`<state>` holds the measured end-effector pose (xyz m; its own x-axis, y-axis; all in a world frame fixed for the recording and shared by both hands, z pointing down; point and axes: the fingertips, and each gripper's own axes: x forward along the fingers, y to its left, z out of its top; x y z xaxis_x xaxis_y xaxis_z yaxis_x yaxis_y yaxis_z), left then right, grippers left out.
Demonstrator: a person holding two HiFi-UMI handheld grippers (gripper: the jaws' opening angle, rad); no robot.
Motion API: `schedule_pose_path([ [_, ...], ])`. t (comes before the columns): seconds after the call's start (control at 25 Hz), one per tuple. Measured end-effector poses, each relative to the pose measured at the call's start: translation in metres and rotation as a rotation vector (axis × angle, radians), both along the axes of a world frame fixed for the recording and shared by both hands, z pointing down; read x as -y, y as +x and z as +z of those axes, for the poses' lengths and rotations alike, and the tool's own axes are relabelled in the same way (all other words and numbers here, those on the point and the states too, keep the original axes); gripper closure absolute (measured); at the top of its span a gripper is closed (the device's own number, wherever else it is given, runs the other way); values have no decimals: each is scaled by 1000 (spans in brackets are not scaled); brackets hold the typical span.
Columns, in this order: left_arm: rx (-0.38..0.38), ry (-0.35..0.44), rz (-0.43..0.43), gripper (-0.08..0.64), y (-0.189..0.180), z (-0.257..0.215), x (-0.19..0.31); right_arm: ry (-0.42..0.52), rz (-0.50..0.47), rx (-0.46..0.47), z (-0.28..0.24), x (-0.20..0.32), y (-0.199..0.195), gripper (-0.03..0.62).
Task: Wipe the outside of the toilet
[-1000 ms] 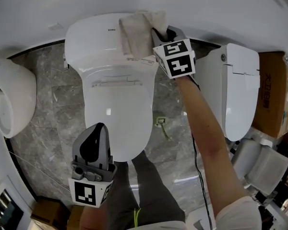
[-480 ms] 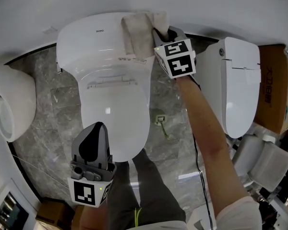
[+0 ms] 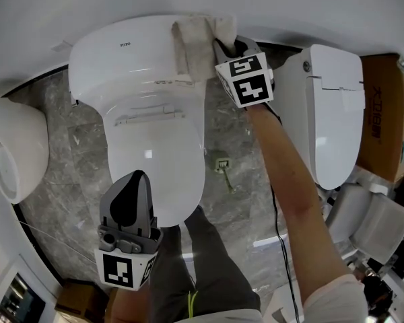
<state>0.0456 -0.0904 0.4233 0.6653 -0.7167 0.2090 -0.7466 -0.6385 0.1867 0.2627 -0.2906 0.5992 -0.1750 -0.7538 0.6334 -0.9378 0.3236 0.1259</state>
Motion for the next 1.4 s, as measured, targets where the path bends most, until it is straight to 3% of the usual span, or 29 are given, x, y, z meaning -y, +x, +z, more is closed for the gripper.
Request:
schedule_pose_path([
  [0.4, -5, 11, 38, 542, 17, -11, -6, -40, 52, -31, 7, -29, 41, 522],
  [0.64, -14, 15, 43, 542, 15, -14, -15, -25, 75, -8, -2, -39, 46, 522],
  [1.0, -21, 9, 18, 542, -16, -22, -33, -45, 81, -23, -10, -63, 34, 522],
  [1.4, -52, 67, 5, 543, -57, -68, -48, -60, 148, 4, -47, -115, 21, 522],
])
